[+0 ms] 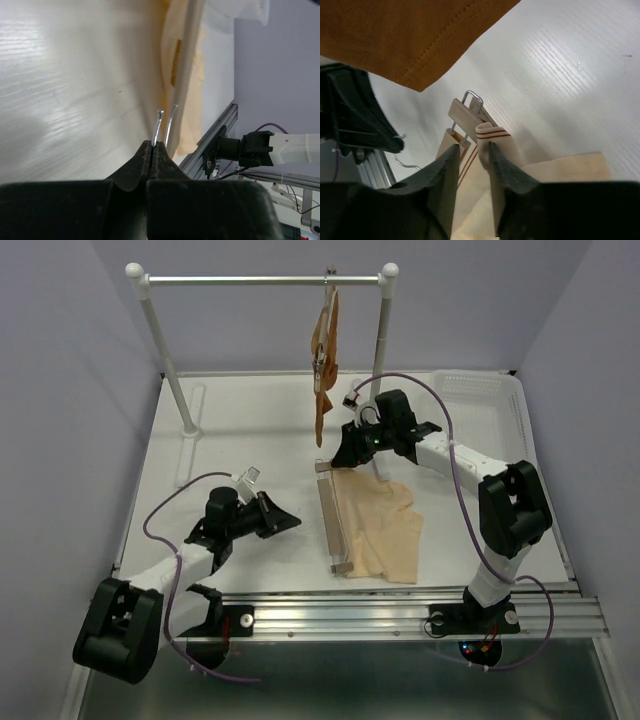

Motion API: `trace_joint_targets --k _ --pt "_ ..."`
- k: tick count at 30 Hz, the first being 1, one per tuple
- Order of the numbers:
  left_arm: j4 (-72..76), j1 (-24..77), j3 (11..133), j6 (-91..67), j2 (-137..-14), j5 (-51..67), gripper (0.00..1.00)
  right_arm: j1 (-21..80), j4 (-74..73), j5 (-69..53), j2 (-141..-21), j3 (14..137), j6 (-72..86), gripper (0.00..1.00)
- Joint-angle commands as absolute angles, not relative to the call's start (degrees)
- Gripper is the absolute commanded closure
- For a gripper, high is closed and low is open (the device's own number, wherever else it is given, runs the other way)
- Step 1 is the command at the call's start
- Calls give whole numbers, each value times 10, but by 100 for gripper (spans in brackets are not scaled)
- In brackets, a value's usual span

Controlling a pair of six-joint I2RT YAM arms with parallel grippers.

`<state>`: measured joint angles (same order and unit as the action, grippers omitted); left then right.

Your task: Clip the underwear to the hanger

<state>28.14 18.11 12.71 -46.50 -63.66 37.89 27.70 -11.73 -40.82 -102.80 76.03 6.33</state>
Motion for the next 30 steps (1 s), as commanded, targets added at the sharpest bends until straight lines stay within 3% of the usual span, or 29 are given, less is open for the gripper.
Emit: trace_joint_targets --k 1,5,6,17,30 --pt "211 201 162 -492 -530 290 100 274 -151 -335 -1021 778 76 54" --pt "61 215 225 -479 -468 183 100 304 -181 -243 -1001 771 81 16" --pt "42 216 242 -480 -459 172 100 311 -185 -224 -995 762 81 0" --pt "-193 222 382 -532 -459 12 100 457 -206 -59 -872 697 90 0" --pt "-225 224 447 -580 -502 -10 100 582 -54 37 -904 649 86 0"
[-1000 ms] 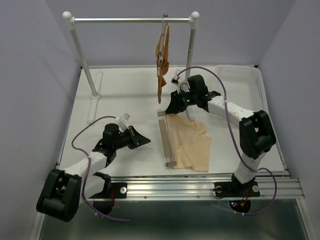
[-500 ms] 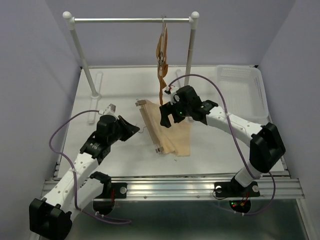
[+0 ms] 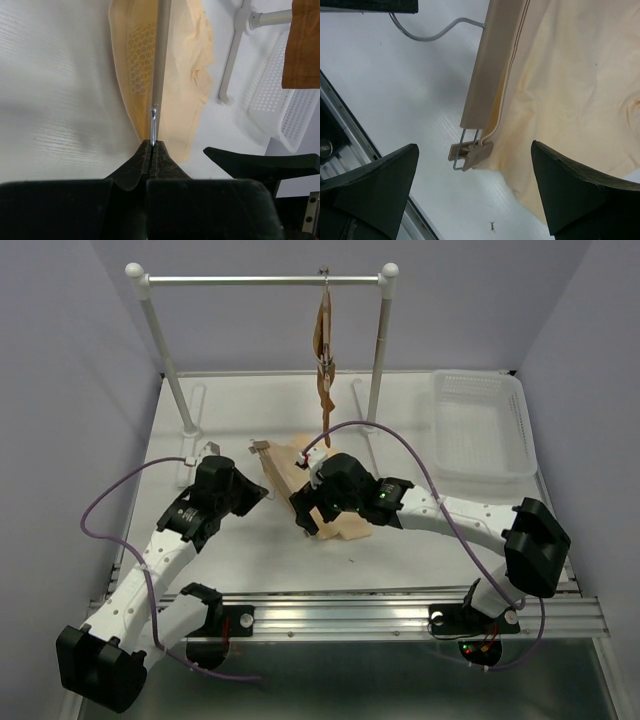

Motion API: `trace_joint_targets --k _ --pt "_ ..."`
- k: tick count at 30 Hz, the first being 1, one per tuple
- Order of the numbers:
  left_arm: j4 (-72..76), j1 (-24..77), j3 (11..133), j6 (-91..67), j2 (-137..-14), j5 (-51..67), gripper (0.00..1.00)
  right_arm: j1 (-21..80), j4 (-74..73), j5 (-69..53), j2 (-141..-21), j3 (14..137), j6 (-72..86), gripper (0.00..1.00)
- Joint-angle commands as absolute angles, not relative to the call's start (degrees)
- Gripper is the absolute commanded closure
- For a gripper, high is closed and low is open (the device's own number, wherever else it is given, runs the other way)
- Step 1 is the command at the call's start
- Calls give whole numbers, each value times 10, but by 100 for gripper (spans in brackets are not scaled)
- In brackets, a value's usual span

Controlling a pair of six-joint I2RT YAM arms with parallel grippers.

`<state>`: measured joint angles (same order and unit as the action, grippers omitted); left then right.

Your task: Clip the underwear to the hanger

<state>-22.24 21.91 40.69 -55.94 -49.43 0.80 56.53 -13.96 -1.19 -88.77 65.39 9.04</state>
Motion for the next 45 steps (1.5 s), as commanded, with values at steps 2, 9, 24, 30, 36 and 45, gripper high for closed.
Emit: trace_joint_targets --k 2,9,24,30,36,45 --pt "-224 227 453 -583 -507 -6 100 582 -28 46 -923 648 77 0" --pt "-229 237 452 -603 -501 -11 100 582 28 54 -980 666 74 3" --pt "-236 238 456 -601 -485 -26 100 582 52 87 -1040 676 91 59" --pt "-219 239 455 -590 -501 -21 100 582 47 67 -1017 673 77 91" --pt "-192 239 468 -582 -515 -17 96 582 14 31 -999 687 91 99" --pt "-178 239 515 -544 -509 -22 3 582 -20 5 -962 704 131 99"
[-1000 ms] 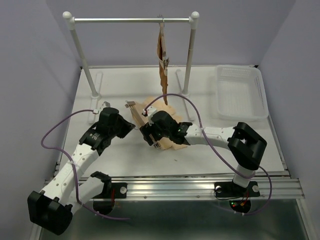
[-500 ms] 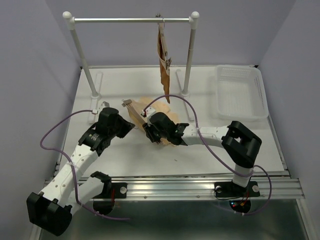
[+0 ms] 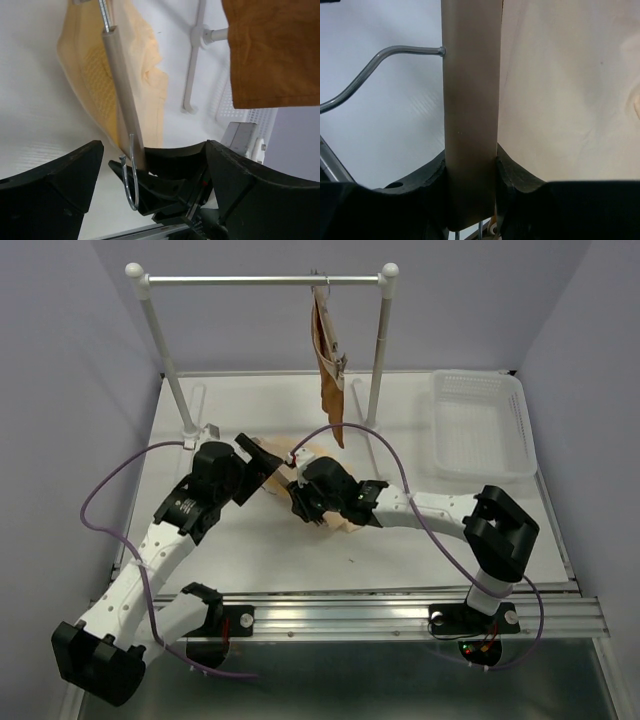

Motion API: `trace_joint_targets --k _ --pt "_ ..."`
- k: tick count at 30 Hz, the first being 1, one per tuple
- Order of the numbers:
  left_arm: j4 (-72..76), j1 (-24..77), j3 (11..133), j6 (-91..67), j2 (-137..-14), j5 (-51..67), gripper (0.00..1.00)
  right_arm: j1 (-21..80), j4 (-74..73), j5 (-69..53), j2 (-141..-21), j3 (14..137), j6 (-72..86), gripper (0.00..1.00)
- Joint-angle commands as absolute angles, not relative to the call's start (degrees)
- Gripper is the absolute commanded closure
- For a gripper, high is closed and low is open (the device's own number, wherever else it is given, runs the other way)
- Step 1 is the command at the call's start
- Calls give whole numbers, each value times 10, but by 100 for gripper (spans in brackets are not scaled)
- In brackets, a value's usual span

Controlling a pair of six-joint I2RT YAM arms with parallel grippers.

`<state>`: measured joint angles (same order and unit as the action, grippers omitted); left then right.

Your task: Clip the underwear to the hanger

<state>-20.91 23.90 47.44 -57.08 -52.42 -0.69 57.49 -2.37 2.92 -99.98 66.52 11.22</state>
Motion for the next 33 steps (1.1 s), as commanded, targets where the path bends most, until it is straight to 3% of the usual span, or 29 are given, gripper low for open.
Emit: trace_joint_targets --k 1,10,17,33 --pt "-182 239 528 -540 -499 -33 1 582 -20 -11 -958 706 143 99" --pt "-251 239 606 -536 -435 -145 1 537 -37 -54 -948 778 226 99" --pt "-343 239 620 -583 -392 -249 1 518 -80 40 -984 927 233 99" --pt "-338 239 614 -575 -393 -247 1 456 -83 94 -1150 1241 207 99"
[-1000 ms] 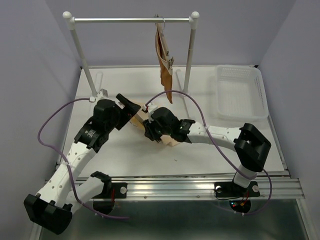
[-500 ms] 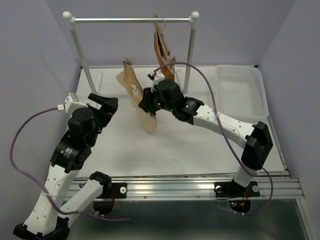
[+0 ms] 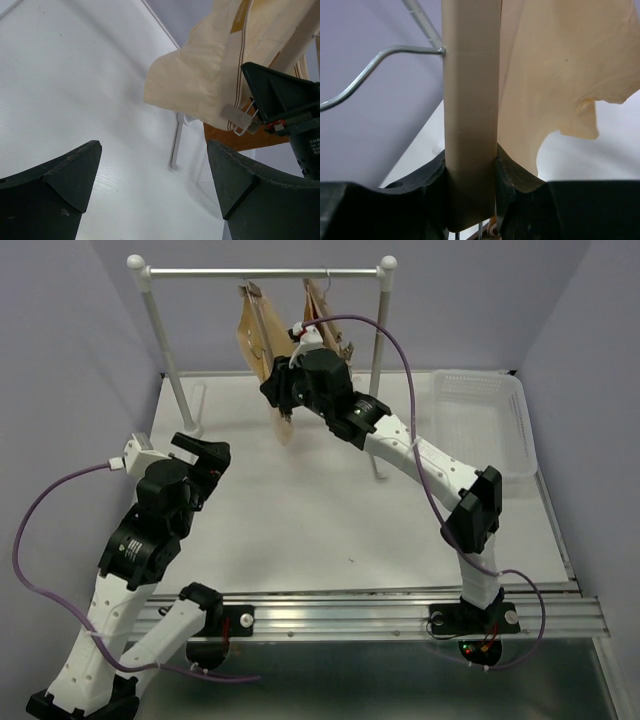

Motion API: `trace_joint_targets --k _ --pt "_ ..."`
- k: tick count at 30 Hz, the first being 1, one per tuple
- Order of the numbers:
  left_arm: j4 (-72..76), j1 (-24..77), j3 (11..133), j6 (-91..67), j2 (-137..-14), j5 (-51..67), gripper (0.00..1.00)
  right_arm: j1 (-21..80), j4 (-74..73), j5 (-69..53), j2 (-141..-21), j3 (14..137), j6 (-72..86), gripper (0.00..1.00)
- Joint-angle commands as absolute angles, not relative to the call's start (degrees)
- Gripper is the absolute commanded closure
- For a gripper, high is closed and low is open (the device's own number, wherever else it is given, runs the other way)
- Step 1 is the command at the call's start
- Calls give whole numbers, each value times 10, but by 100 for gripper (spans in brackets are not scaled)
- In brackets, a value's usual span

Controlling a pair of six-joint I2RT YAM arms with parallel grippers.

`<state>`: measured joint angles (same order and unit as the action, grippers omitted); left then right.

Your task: Clip the underwear to the hanger

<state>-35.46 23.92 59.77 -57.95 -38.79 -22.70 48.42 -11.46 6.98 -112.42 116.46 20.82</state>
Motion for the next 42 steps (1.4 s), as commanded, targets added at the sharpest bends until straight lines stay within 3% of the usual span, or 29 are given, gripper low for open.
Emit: trace_joint_targets --k 1,7,34,37,42 --pt "-336 239 612 -572 -394 -247 1 449 -83 97 -1157 1253 209 99" --pt "-318 239 606 -566 -407 -243 1 444 -62 110 -1202 1331 224 98" --pt "-279 238 569 -570 -417 -218 1 374 57 128 -1298 1408 395 94" --pt "-279 238 570 -570 -424 -215 1 368 55 120 -1301 1397 403 90" --pt "-278 238 571 -569 -429 -213 1 368 54 98 -1283 1366 404 72"
